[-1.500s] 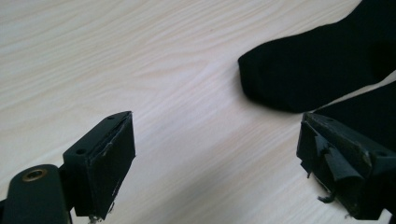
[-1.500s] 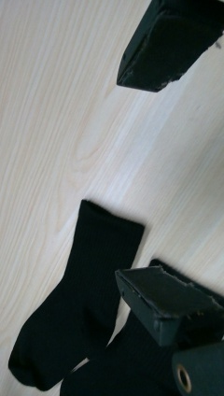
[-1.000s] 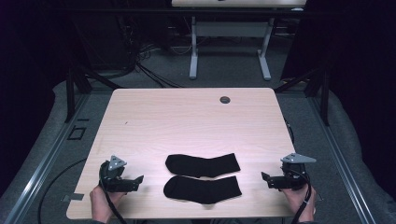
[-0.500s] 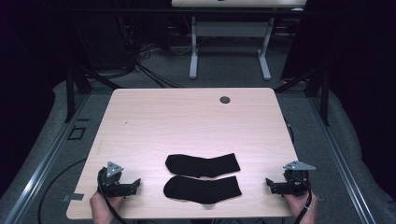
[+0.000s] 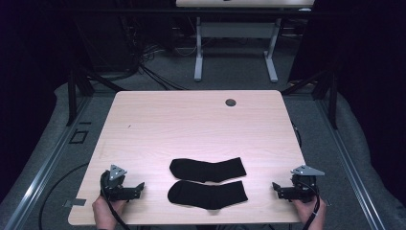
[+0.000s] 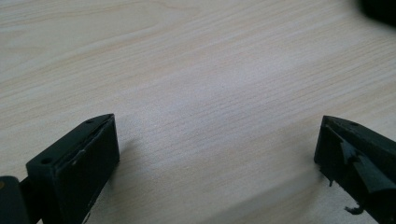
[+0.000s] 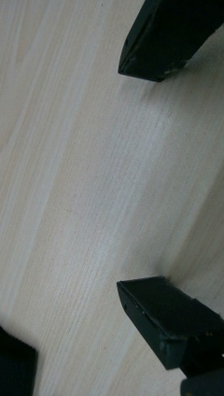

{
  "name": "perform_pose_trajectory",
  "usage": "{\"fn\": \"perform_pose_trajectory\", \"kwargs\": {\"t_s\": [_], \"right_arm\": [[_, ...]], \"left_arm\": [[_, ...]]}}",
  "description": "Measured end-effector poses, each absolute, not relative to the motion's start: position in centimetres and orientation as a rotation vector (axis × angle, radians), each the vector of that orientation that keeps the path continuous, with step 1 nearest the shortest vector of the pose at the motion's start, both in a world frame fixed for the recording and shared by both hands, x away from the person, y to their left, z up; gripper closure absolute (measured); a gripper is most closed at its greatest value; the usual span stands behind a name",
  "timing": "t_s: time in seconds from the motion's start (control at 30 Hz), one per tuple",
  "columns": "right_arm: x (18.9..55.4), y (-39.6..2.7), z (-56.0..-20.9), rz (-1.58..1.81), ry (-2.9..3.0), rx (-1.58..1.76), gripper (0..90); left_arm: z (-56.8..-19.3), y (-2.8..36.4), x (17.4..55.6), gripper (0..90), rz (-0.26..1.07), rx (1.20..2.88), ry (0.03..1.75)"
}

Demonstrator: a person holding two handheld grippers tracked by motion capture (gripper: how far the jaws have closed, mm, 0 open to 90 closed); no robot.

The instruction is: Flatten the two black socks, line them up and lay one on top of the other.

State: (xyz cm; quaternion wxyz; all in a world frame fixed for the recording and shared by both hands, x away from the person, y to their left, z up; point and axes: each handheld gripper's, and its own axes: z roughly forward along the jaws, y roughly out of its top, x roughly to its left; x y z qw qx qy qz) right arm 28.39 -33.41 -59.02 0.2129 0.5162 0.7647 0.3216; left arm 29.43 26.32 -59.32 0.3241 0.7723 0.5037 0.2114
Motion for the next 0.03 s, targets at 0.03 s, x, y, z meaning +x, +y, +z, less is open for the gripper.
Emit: {"fn": "perform_pose_trajectory", "kwargs": {"t_s": [0.03], "right_arm": [[28.38, -33.42, -59.01, 0.892, 2.123, 1.433, 0.0]], "left_arm": [[-59.32, 26.32, 29.43, 0.0, 0.555, 2.026, 1.321]]}}
